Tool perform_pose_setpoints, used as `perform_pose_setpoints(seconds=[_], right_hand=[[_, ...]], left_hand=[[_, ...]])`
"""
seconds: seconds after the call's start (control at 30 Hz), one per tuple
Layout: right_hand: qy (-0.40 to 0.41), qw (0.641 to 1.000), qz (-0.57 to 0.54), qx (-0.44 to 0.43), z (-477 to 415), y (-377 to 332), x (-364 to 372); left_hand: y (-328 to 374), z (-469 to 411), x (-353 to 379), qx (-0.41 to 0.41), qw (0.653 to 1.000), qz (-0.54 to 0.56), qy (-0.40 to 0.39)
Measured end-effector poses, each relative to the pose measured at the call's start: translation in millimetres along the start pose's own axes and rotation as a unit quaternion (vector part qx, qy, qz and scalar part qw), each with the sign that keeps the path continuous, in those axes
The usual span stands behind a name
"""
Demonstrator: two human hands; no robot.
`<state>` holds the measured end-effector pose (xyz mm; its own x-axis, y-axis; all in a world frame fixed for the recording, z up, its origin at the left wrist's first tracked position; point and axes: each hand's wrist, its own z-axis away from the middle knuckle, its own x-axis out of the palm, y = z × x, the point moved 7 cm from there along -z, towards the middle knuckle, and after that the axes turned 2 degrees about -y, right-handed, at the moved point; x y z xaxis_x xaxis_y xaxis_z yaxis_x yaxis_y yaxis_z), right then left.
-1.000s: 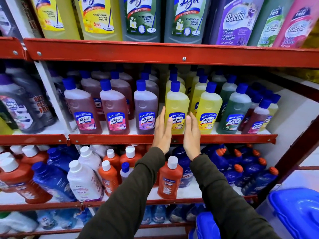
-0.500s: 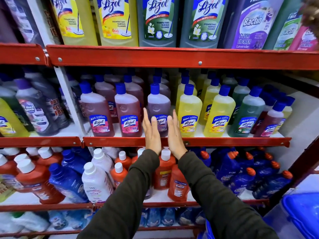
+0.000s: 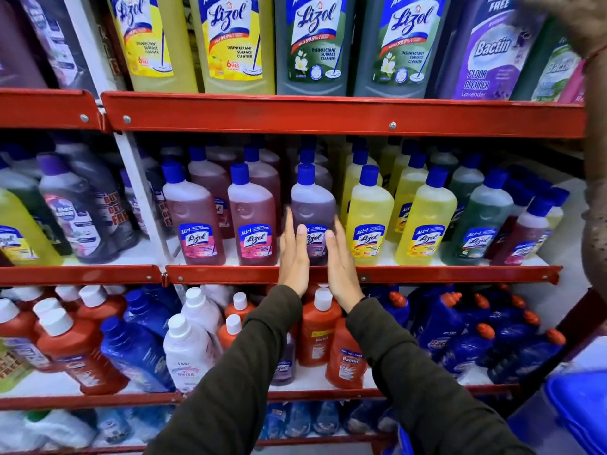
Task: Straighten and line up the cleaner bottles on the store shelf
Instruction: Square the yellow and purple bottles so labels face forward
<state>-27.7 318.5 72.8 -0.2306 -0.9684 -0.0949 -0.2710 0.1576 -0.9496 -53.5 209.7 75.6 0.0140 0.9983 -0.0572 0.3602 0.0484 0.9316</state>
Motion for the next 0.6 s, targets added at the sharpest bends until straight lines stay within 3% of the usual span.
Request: perform_pose_setpoints(seconds=[0.37,0.6], right_hand=[[-0.003,1.0,0.026,-0.011,3.1,4.7,-1.1],[0.103,0.989,0.037,-0.098,15.9,-3.0,-14.4]], left_hand=[[2.2,6.2,4.3,-0.006,1.0,-0.001,-0.004],[10.8,27.3,-11.9,0.098,0.988,-0.052,0.107]])
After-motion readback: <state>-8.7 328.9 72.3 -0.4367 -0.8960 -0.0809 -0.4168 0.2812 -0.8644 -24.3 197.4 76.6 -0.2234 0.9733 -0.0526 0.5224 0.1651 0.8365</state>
